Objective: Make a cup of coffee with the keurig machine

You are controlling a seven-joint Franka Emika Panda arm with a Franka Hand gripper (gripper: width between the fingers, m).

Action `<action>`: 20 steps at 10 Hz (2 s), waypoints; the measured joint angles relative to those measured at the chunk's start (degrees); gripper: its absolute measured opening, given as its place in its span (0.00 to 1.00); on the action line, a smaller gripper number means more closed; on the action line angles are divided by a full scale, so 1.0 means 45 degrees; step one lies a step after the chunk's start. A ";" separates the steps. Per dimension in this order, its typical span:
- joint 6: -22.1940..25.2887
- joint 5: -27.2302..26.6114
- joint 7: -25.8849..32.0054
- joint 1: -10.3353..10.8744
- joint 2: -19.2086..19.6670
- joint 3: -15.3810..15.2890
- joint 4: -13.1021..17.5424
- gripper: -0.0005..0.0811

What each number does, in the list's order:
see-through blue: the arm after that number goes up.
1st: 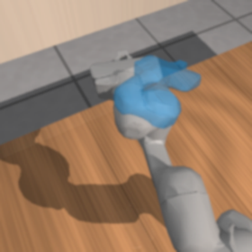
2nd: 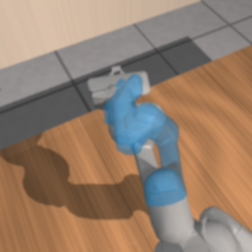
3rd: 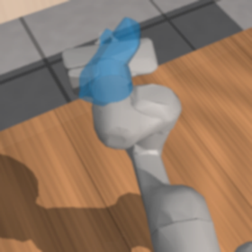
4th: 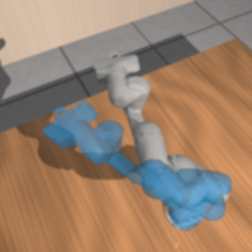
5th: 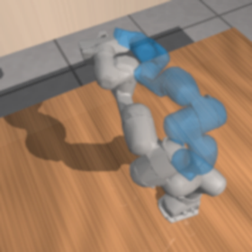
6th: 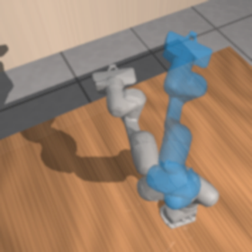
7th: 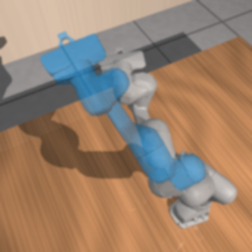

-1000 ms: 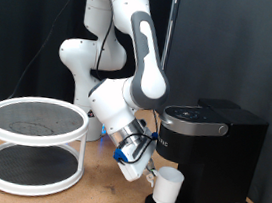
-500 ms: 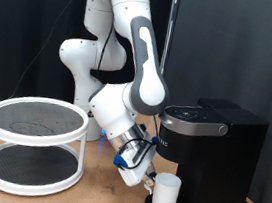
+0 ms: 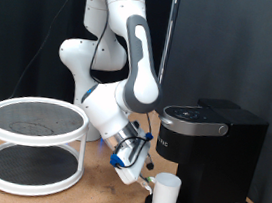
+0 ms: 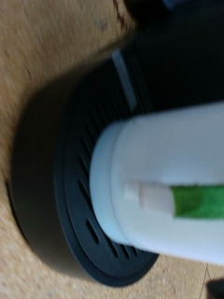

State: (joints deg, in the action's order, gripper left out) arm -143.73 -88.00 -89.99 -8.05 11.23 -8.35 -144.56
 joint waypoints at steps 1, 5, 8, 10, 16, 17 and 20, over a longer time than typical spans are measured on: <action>0.0473 0.0366 -0.0113 -0.0193 -0.0387 0.0141 -0.0353 0.84; 0.1819 0.0701 -0.0181 -0.0896 -0.2140 0.0610 -0.1428 0.91; 0.2781 0.1288 -0.0250 -0.0933 -0.2332 0.0619 -0.1587 0.91; 0.3826 0.1436 -0.0163 -0.0948 -0.3201 0.0675 -0.2005 0.91; 0.5010 0.0957 -0.0686 -0.0951 -0.6228 0.0872 -0.2806 0.91; 0.5042 0.0954 -0.1105 -0.0950 -0.6794 0.0882 -0.3052 0.91; 0.4861 0.1459 -0.0899 -0.0948 -0.6862 0.0827 -0.3134 0.91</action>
State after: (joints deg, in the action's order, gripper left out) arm -121.85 -81.43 -94.04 -12.32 -19.65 -4.63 -158.66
